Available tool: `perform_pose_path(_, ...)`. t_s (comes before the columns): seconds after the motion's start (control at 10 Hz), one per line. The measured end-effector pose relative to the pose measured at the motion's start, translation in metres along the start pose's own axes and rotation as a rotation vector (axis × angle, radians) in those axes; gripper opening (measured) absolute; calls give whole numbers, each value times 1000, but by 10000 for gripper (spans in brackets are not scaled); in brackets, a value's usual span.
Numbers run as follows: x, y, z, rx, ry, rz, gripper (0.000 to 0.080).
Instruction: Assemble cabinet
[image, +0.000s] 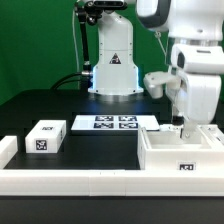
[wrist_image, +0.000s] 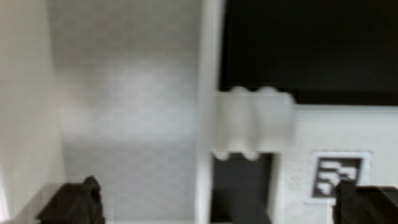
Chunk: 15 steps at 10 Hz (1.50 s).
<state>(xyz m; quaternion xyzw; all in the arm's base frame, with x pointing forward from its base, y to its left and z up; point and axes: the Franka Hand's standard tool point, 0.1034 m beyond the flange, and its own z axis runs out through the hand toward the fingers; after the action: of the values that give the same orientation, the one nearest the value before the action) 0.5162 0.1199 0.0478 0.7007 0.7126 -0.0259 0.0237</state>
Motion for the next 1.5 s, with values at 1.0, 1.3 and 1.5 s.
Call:
perform_pose_path(1.0,27,-48,-27,-21,-4,325,649)
perform_pose_path(1.3,57,-61,-29,-59,8,37,649)
perform_pose_path(1.5,56,-58,-29,-68,13,-132,649)
